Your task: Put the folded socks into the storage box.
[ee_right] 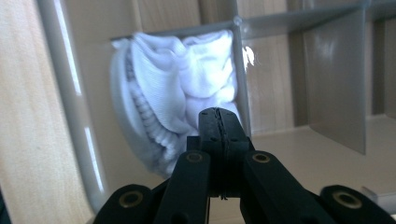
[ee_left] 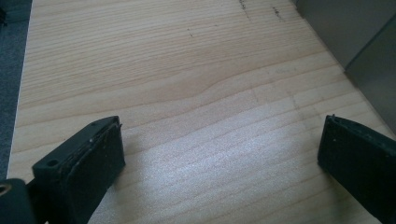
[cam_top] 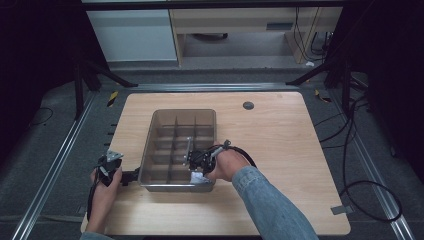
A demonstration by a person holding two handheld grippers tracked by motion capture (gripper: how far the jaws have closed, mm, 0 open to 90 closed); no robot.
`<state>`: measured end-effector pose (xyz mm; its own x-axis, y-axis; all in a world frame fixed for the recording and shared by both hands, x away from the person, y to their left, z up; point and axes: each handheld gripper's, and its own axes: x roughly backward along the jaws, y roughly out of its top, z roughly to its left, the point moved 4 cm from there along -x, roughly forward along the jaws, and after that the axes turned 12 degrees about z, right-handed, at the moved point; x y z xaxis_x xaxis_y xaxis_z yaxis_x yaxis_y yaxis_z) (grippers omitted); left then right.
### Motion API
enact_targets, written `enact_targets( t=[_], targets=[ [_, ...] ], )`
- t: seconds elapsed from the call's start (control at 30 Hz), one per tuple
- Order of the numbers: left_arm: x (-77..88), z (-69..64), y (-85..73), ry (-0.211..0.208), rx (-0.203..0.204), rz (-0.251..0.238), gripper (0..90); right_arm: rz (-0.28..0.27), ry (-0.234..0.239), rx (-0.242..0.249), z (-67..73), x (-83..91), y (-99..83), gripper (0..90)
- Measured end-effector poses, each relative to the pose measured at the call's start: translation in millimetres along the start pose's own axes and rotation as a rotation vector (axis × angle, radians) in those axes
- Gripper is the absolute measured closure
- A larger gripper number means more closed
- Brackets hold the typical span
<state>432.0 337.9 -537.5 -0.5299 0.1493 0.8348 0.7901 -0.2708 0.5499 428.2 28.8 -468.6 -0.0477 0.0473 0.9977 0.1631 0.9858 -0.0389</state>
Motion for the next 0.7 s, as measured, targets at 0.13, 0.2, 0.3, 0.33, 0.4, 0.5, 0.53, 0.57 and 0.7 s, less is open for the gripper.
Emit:
enact_targets(
  t=[0.13, 0.2, 0.3, 0.33, 0.4, 0.5, 0.53, 0.57, 0.7],
  targets=[
    [0.1, 0.1, -0.1, 0.0, -0.002, 0.002, 0.0, 0.015, 0.004, -0.006, -1.3, -8.0, 1.5, 90.0],
    [0.1, 0.1, -0.1, 0.0, -0.001, 0.001, 0.0, 0.022, 0.006, -0.009, -1.6, -10.5, 2.2, 90.0],
    [0.0, 0.1, -0.1, 0.0, -0.001, 0.001, 0.0, 0.022, 0.007, -0.021, -0.7, -13.1, 1.6, 90.0],
    [0.0, 0.1, -0.1, 0.0, -0.001, 0.001, 0.0, 0.018, 0.004, -0.022, -0.6, -14.6, 1.7, 90.0],
    [0.1, 0.1, -0.1, 0.0, -0.002, 0.001, 0.0, 0.019, 0.008, -0.028, -0.4, -16.4, 1.9, 90.0],
    [0.0, 0.1, -0.1, 0.0, -0.002, 0.001, 0.0, 0.005, 0.01, -0.023, -1.0, -16.9, 1.3, 90.0],
    [0.1, 0.2, 0.0, 0.001, -0.003, 0.001, 0.0, 0.006, 0.01, -0.031, -0.5, -16.3, 0.5, 90.0],
    [0.1, 0.1, 0.0, 0.0, -0.002, 0.001, 0.0, -0.003, 0.008, -0.026, -0.8, -16.0, -0.1, 90.0],
    [0.1, 0.2, 0.0, 0.001, -0.003, 0.001, 0.0, -0.026, 0.011, -0.033, -0.7, -13.0, -2.0, 90.0]
  ],
)
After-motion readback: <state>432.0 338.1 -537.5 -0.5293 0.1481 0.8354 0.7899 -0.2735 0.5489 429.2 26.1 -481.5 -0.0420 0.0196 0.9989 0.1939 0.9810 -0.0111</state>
